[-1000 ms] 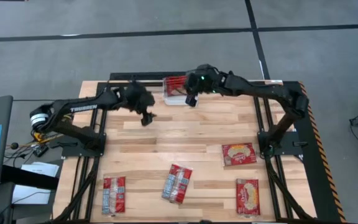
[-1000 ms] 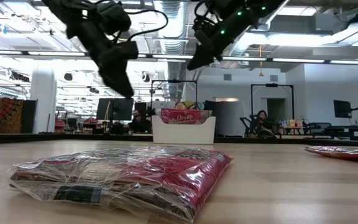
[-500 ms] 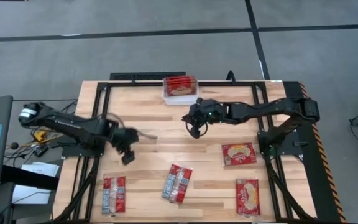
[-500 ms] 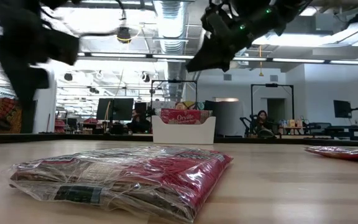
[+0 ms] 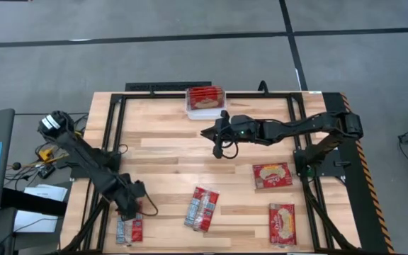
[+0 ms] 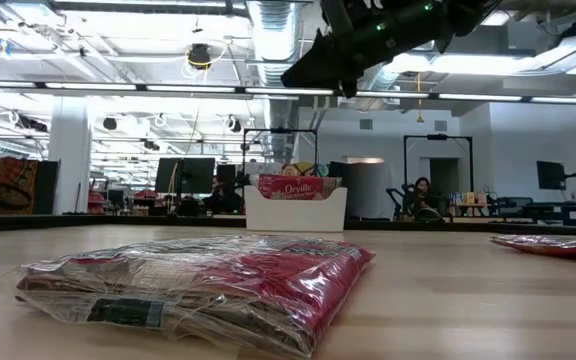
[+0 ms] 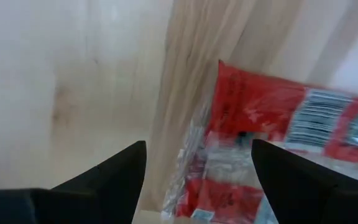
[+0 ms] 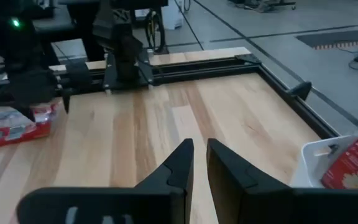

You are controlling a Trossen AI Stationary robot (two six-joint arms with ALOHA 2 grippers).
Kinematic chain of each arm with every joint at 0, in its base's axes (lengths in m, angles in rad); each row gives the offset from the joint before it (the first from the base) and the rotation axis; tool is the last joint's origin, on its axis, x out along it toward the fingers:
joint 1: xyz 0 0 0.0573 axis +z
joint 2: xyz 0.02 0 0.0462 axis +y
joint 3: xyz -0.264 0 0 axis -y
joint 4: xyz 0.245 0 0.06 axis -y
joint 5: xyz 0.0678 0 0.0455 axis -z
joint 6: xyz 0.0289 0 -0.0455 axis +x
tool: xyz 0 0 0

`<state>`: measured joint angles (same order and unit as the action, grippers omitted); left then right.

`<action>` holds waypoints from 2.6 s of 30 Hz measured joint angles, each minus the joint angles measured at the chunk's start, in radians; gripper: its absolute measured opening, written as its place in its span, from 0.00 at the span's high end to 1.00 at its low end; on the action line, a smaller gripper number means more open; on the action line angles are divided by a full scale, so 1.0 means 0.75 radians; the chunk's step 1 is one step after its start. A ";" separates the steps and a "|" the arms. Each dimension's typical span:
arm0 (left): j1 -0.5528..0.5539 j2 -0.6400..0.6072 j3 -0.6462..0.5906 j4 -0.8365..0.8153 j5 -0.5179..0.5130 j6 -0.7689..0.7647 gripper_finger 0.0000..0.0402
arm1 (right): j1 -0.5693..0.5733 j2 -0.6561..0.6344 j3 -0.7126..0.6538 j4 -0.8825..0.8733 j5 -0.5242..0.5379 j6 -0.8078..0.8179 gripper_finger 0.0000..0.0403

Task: Sort popcorn bags into baskets
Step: Put the red popcorn bag into the white bin

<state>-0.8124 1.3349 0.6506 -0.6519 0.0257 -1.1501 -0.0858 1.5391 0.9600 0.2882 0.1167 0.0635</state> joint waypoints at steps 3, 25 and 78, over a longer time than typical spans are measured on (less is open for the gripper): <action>-0.025 0.097 0.002 0.061 0.028 -0.013 0.31 | 0.022 0.000 0.000 -0.003 -0.001 -0.001 0.83; 0.183 -0.133 -0.003 0.024 -0.563 0.468 1.00 | 0.050 0.000 0.002 -0.354 0.033 0.101 0.83; 1.309 0.229 0.235 0.831 0.030 2.214 0.61 | 0.148 0.139 0.006 -0.535 0.061 -0.897 0.61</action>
<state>0.1690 1.5065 0.8268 -0.0286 0.0485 0.5106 0.0251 1.6433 0.9648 -0.1131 0.1623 -0.6091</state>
